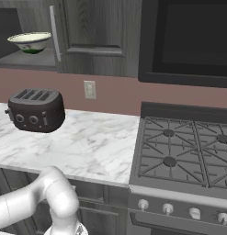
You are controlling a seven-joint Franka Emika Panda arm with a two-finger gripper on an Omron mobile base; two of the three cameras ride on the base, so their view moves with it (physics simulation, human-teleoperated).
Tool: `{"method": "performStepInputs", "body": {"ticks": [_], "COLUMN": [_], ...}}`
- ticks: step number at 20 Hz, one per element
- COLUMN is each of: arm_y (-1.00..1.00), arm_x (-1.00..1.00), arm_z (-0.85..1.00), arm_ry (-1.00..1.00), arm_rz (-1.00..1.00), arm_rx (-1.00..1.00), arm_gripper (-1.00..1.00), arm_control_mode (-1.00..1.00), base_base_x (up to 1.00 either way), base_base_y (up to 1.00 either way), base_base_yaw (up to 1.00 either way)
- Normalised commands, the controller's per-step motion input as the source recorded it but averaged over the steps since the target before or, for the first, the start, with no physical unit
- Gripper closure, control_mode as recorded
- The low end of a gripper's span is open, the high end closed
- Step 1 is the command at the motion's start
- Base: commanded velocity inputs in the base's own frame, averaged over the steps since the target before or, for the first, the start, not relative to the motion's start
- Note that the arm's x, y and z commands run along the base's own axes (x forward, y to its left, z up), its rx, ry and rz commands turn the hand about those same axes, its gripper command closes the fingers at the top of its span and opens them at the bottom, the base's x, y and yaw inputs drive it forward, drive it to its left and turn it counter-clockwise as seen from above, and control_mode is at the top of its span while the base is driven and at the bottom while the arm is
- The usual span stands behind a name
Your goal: Open the cabinet. Pick the bowls from the counter and place them in the cabinet. Then close the cabinet.
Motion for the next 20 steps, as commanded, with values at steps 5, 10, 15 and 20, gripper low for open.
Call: {"method": "performStepInputs", "body": {"ticks": [5,10,15,20], "arm_y": [-0.17,-0.04,-0.21,-0.22], "arm_x": [0.54,0.5,0.46,0.44], "arm_z": [-0.01,-0.06,-0.05,-0.23], "arm_ry": [0.0,0.0,-0.02,-0.04], "arm_rz": [0.0,0.0,0.0,0.0], "arm_rx": [0.01,0.0,0.0,0.0], "arm_gripper": [-1.0,-1.0,-1.0,-1.0], "arm_control_mode": [-1.0,-1.0,-1.0,-1.0], "base_base_x": [0.0,0.0,0.0,0.0], "base_base_y": [0.0,0.0,0.0,0.0], "base_base_yaw": [0.0,0.0,0.0,0.0]}}
